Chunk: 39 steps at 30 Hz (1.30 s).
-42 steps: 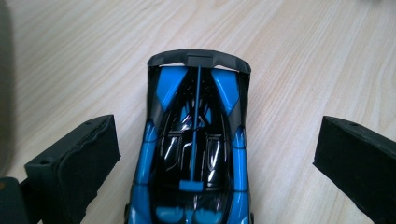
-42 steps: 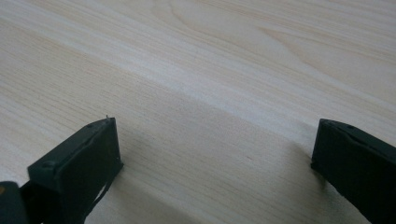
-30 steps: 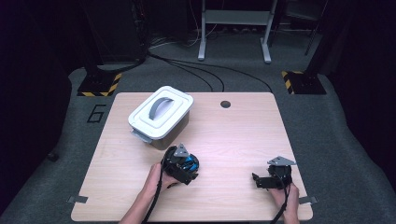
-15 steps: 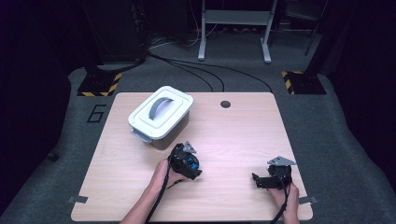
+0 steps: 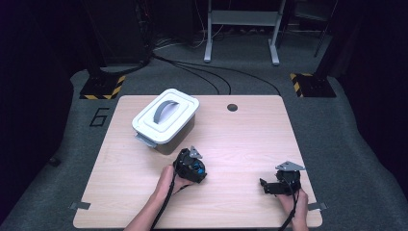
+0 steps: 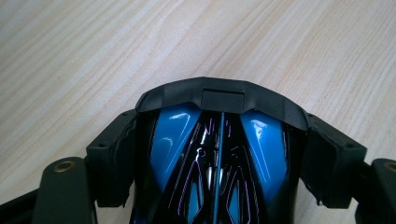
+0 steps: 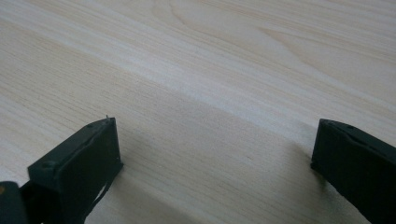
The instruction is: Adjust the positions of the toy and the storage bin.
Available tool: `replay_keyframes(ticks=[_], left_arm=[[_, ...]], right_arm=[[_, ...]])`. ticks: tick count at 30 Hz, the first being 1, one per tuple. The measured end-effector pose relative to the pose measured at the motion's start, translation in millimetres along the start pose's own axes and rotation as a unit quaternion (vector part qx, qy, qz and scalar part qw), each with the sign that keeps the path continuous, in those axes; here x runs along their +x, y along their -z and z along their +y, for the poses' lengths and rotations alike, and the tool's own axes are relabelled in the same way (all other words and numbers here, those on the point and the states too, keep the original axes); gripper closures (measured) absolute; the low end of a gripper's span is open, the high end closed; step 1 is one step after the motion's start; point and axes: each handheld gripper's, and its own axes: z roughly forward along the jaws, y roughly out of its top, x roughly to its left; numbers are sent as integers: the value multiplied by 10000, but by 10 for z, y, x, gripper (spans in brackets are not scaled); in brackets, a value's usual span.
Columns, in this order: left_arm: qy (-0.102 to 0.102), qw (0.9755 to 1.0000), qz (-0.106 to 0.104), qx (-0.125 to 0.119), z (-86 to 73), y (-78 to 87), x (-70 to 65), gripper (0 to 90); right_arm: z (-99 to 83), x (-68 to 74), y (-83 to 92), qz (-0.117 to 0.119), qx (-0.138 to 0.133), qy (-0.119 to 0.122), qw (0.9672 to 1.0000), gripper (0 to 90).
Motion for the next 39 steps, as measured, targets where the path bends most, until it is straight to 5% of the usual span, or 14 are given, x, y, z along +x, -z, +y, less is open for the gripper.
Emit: replay_keyframes(ticks=[17,28,39], left_arm=[[37,9999,123,-99,-64,6,-24,237],[98,9994,205,-257,-98,177,-23,245],[107,9974,228,-680,-144,428,-57,248]], right_arm=[[0,1,1,5,10,-17,10000,2],[-1,-2,0,4,4,3,10000,2],[-1,-5,-1,0,-3,14,10000,3]])
